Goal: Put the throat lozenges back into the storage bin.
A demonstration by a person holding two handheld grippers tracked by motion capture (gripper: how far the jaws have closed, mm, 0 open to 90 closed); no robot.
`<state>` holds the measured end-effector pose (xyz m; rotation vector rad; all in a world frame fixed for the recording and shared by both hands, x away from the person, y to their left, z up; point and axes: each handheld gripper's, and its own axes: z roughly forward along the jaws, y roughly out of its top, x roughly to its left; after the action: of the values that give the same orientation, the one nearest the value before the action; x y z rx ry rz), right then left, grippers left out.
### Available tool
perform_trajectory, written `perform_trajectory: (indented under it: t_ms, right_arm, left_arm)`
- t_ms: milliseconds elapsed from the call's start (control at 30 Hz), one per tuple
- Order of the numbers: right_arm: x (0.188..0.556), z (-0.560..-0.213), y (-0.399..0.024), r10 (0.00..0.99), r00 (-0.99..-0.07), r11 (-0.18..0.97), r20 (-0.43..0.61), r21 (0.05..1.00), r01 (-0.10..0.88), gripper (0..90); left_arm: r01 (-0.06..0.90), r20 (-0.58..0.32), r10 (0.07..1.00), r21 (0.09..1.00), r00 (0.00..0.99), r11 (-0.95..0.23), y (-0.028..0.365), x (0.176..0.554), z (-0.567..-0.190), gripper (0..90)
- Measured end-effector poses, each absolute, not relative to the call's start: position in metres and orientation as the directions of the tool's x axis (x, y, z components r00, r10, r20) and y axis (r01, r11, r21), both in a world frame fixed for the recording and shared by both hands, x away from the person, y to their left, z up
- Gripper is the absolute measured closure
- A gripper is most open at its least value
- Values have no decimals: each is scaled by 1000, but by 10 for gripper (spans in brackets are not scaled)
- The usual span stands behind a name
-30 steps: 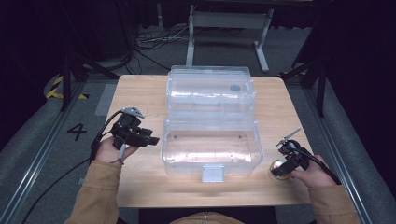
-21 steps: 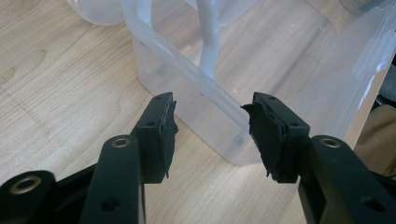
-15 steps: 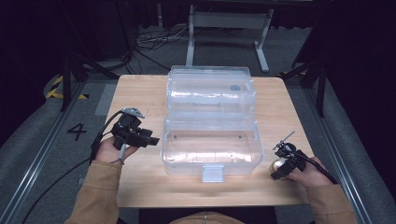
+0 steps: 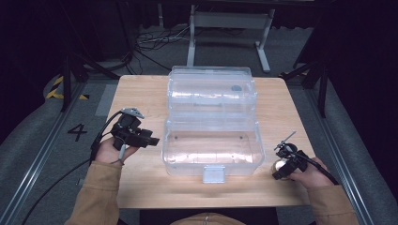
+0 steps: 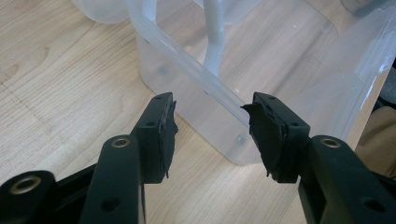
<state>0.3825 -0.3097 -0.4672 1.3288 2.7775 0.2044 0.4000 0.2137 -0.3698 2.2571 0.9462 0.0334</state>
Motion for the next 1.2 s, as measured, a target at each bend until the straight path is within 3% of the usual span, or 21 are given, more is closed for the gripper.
perform_trajectory:
  t_ms: [1200]
  right_arm:
    - [386,-404,-306,771,-635,581,45,358,731,204]
  left_arm:
    - [641,-224,671,603,707,-475,226,392,-370,505]
